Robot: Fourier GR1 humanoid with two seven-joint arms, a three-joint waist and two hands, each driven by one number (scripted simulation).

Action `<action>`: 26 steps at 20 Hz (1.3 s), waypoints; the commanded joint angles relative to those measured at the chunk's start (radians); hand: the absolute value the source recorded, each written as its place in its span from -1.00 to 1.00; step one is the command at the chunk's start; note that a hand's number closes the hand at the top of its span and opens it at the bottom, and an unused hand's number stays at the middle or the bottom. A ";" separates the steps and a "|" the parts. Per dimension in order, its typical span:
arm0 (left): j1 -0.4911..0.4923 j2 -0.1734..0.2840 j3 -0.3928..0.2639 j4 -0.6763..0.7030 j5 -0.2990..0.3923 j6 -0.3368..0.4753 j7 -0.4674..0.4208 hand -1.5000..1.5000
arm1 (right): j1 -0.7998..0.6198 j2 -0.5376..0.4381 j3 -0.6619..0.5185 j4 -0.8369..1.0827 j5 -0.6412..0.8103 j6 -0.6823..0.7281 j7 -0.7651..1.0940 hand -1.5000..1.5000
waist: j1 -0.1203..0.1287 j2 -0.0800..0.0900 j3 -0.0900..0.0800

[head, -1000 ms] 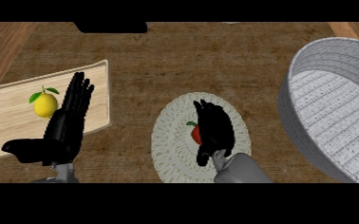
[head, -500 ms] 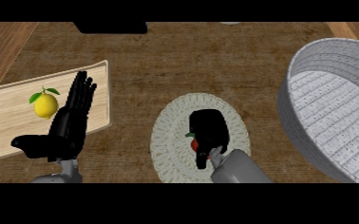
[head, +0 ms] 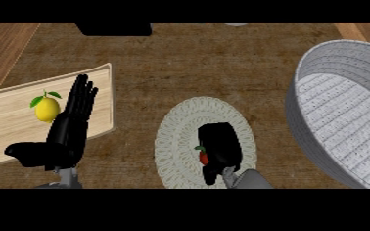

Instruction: Pick the bell pepper from the placemat and place it in the basket

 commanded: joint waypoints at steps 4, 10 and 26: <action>-0.005 -0.029 -0.014 0.047 -0.027 0.026 -0.029 0.00 | 0.340 -0.176 0.109 -0.065 0.105 -0.294 -0.107 1.00 | -0.015 0.013 0.004; 0.025 0.004 0.007 -0.043 0.003 -0.001 0.018 0.00 | 0.509 -0.215 0.136 -0.376 0.093 -0.412 -0.116 1.00 | -0.008 0.012 0.004; -0.008 -0.039 -0.019 0.022 -0.037 0.036 -0.011 0.00 | 0.837 -0.485 0.145 -1.256 -0.024 -0.426 -0.096 1.00 | -0.019 0.012 0.003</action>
